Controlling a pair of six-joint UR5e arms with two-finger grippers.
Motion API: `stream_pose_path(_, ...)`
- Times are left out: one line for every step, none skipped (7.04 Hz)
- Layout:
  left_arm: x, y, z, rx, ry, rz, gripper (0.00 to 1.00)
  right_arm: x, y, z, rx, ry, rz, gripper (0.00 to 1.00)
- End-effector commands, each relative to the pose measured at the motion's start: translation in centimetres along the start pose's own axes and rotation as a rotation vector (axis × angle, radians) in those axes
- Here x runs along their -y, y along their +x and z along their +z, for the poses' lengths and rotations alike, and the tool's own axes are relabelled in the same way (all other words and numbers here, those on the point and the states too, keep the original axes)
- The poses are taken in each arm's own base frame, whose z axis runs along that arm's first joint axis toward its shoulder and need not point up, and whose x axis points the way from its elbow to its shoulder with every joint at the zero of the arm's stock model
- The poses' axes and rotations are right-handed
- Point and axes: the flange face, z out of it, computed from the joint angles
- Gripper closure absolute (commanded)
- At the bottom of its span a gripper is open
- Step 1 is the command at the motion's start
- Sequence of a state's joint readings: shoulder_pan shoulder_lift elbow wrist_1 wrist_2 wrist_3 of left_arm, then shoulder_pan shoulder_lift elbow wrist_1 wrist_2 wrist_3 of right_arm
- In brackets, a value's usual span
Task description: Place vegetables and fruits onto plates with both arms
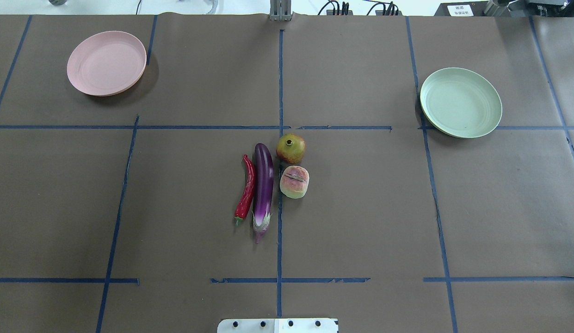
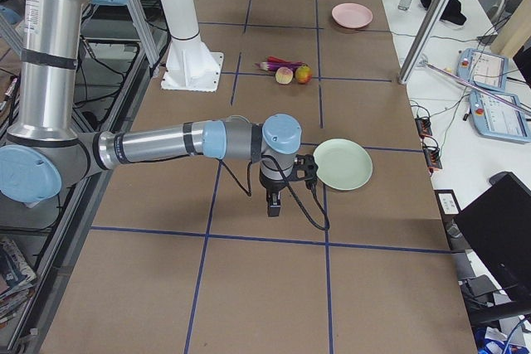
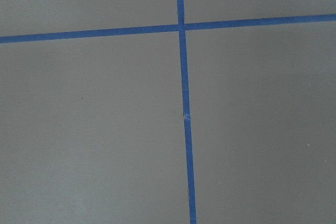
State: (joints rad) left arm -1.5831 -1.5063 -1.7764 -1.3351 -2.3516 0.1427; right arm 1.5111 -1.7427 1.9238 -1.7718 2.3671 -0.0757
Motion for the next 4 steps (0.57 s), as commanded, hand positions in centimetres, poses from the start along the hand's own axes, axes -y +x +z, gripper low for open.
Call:
stream_pose_path(0.0,0.0,0.0,0.002,0.004,0.005,0.0,0.3,-0.5,-0.4,0.001,0.01,-0.011,0.0)
stream_pose_path(0.0,-0.1,0.1,0.002,0.003,0.003,0.0,1.8,-1.5,-1.5,0.0,0.035,-0.038,0.0)
stream_pose_path(0.1,0.0,0.0,0.001,0.004,0.004,0.0,4.7,-4.1,-3.1,0.003,0.071,-0.099,0.0)
stream_pose_path(0.1,0.0,0.0,0.001,0.005,0.004,0.0,7.6,-8.6,-3.4,0.012,0.077,-0.195,0.0)
